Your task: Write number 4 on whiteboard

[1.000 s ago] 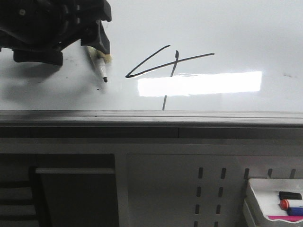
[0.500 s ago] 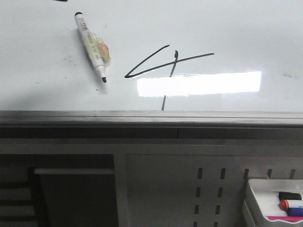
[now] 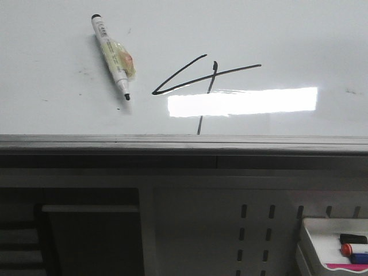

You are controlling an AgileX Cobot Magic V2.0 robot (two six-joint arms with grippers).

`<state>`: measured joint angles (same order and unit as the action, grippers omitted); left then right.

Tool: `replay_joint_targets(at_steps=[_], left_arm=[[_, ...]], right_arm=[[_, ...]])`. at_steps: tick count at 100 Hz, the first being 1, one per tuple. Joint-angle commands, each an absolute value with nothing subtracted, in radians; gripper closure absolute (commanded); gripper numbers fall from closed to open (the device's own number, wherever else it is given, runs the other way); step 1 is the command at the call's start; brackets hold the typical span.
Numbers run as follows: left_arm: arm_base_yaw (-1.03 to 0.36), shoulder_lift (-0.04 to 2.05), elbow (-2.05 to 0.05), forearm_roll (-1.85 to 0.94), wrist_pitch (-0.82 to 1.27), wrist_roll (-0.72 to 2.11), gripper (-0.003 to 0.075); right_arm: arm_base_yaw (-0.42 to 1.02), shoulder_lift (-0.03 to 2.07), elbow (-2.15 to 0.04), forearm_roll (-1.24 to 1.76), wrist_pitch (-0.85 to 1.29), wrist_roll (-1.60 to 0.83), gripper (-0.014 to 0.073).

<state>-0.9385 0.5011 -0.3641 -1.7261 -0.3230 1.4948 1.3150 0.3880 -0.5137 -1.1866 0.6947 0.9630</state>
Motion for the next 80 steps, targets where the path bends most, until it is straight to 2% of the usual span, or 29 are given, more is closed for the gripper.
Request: replay_joint_targets(at_steps=[1, 80], left_arm=[[-0.947, 0.457, -0.370, -1.718, -0.298, 1.497, 0.0741], [-0.947, 0.430, -0.360, -1.722, -0.310, 1.497, 0.0741]], right_arm=[[1.307, 0.381, -0.534, -1.254, 0.657, 0.975, 0.0638], [1.307, 0.379, -0.534, -1.254, 0.681, 0.975, 0.0638]])
